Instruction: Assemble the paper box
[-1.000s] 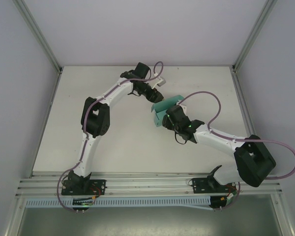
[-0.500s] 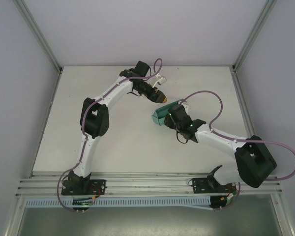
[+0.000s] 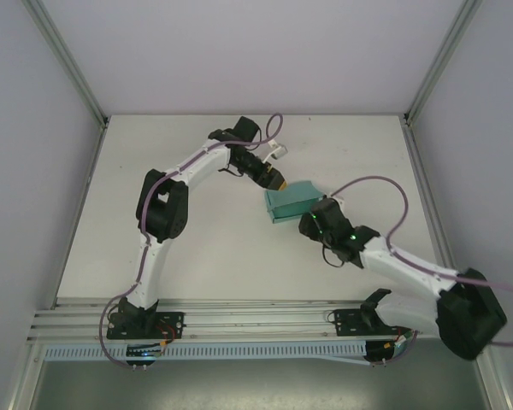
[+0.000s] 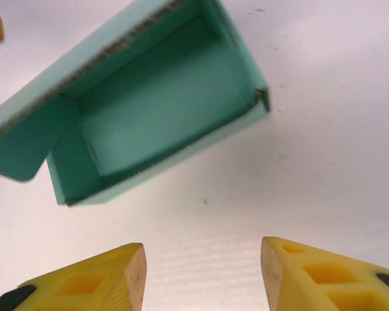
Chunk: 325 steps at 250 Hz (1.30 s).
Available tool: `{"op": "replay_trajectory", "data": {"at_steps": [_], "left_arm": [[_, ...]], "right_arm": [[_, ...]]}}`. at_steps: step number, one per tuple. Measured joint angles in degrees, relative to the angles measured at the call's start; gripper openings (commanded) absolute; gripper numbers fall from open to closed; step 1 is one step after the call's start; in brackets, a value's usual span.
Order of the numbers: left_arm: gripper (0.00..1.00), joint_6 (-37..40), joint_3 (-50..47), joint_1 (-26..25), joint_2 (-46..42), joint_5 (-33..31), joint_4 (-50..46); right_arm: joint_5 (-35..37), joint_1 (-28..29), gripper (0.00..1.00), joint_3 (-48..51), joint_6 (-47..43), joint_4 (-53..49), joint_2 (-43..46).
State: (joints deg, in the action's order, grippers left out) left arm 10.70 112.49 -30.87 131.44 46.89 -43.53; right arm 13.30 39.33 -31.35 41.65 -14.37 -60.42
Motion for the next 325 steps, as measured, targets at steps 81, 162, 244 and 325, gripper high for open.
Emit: {"op": "replay_trajectory", "data": {"at_steps": [81,162,244,325], "left_arm": [[0.73,-7.7,-8.2,-4.3,-8.1,-23.9,3.7],[0.93,-22.6,-16.7,-2.8,-15.3,-29.3,8.8],[0.68,-33.6,-20.3,-1.3,-9.2,-19.8,14.8],[0.54,-35.4,-22.3,-1.2,-7.6,-16.9,17.9]], "right_arm": [[0.8,-9.0,0.78,-9.0,-7.3,-10.4,3.9],[-8.1,-19.3,0.81,-21.7,-18.1,-5.9,-14.4],[-18.1,-19.8,0.74,-20.6,-21.8,2.6,-30.9],[-23.7,-20.5,0.67,-14.8,-18.8,13.5,-32.4]]}}
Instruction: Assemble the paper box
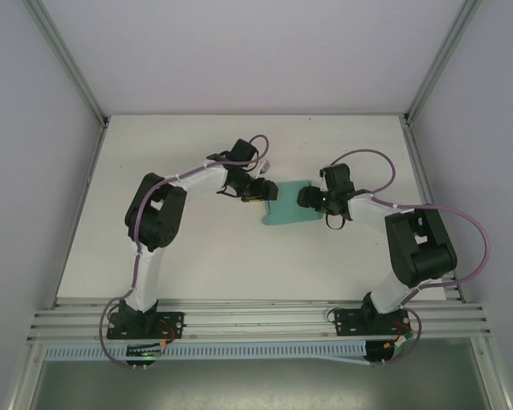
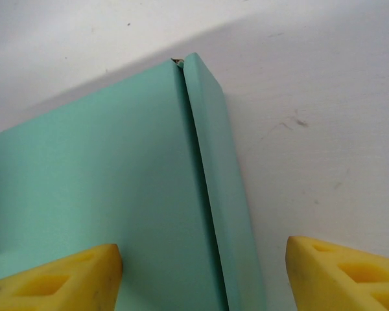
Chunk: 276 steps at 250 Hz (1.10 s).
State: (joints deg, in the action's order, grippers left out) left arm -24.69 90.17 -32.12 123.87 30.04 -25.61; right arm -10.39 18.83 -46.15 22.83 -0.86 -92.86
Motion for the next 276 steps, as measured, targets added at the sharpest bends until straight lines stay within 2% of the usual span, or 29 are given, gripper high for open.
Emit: {"op": "replay_trajectory", "data": {"at_steps": [31,66,110,124,199,208,249,276], "left_arm": [[0.47,-0.9,-1.2,0.8,0.4,2.4,1.9],[0.28,-2.3,-4.0,2.4,0.2,6.6,6.6],[0.20,-4.1,-8.8,4.7,-0.3,13.0,14.5],[0.16,-4.5,-10.6,5.5,-0.8,14.5,16.7],[0.06,-6.5,-16.7,8.6,-2.4,19.3,24.0],[0.00,-6.5,-17.1,8.7,-2.4,19.8,24.7],[0.01,-7.0,-18.6,9.3,-2.5,21.1,27.4],[0.03,-7.2,-19.5,9.6,-2.7,21.6,28.7]], "right_arm": [[-0.3,0.0,0.67,0.6,0.5,1.1,0.1],[-0.2,-0.2,0.70,1.3,1.7,0.9,1.1],[-1.0,-2.1,0.73,3.1,4.8,1.3,3.7],[-2.1,-2.8,0.74,3.6,5.8,2.1,4.2],[-13.3,-3.7,0.78,5.9,10.8,9.6,2.7],[-15.0,-3.7,0.77,5.9,11.6,11.3,1.6],[-20.7,-3.7,0.77,5.6,14.4,16.7,-3.0],[-23.7,-3.7,0.70,5.6,16.3,19.8,-4.2]]}}
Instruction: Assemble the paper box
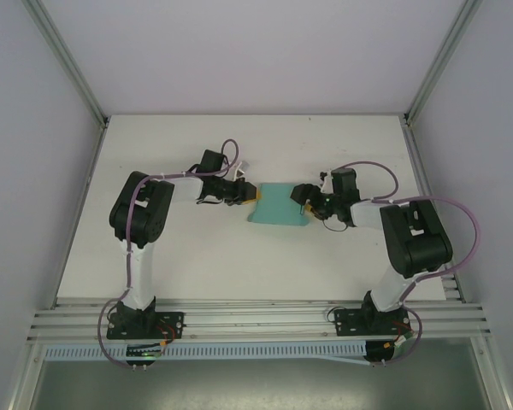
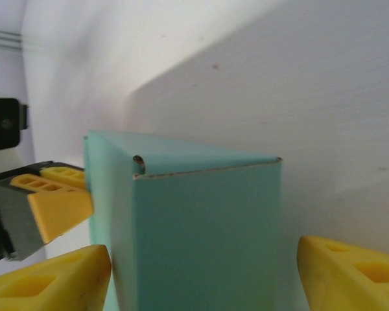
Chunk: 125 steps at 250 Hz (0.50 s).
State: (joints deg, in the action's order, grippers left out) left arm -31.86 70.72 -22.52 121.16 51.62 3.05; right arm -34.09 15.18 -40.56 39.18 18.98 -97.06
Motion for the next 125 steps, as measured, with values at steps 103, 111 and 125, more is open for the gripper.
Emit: {"op": "replay_trajectory", "data": {"at_steps": [103,111,125], "left_arm": [[0.99,9.6,-1.5,0.7,-5.2,-2.9,-0.6],[0.99,11.6,-1.5,0.6,-7.0,-4.1,-1.0],[0.98,15.4,-1.5,0.3,-10.6,-6.7,-1.6]], "right_arm": [[-7.6,-0.4,0.43,0.0,9.9,11.1,-2.2],[-7.6,-0.3,0.43,-0.2,10.4,10.3,-1.9],[-7.6,-0.5,0.43,-0.7,10.9,8.0,-1.3]]}}
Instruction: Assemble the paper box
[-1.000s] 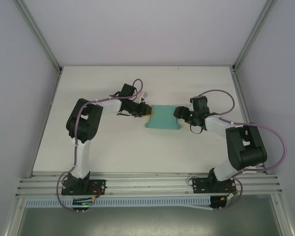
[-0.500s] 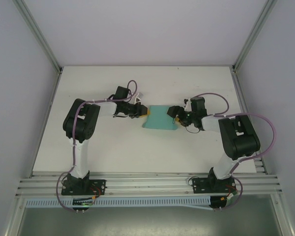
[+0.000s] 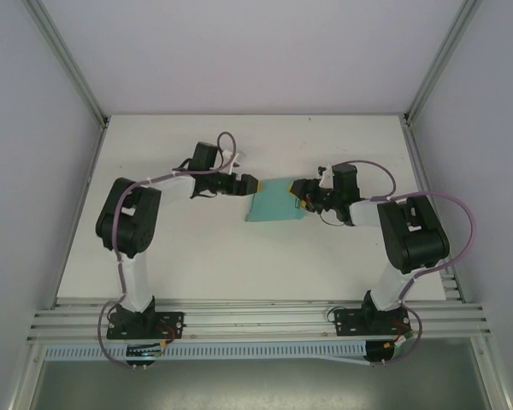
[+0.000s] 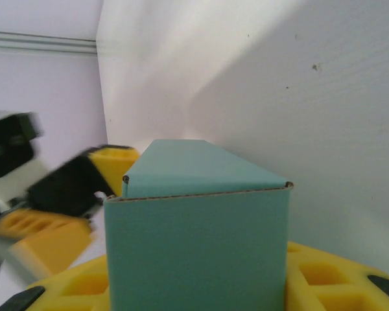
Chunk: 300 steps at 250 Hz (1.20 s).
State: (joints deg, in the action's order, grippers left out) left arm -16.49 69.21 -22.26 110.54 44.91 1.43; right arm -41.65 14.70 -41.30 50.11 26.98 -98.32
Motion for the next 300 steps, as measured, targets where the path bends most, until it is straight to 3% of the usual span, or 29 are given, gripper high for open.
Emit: {"op": "replay_trajectory", "data": {"at_steps": [32,62,101,135,204,300], "left_arm": [[0.98,11.9,0.5,-1.8,-9.4,-8.9,-0.6],[0.98,28.4,2.4,-7.0,-15.4,-15.6,-1.7],[0.99,46.8,2.1,-14.9,-18.9,-19.6,-2.6],[0.99,56.6,-1.8,-16.7,-20.5,-20.4,-2.7],[0.99,66.2,-6.3,-18.1,-20.0,-26.0,-2.8],[0.98,72.4,-6.0,-18.8,-14.6,-30.5,-2.0]], "right_arm": [[-0.7,-1.9,0.40,-2.5,3.5,-6.8,1.7],[-3.9,-5.4,0.39,-5.7,8.1,-12.9,1.7],[-7.0,-7.7,0.40,-11.5,11.4,-24.1,1.7],[-9.5,-7.8,0.36,-16.6,12.1,-33.5,1.7],[-11.5,-7.9,0.35,-19.1,15.2,-43.4,1.7],[-14.5,-7.6,0.36,-19.2,23.4,-41.5,1.8]]}}
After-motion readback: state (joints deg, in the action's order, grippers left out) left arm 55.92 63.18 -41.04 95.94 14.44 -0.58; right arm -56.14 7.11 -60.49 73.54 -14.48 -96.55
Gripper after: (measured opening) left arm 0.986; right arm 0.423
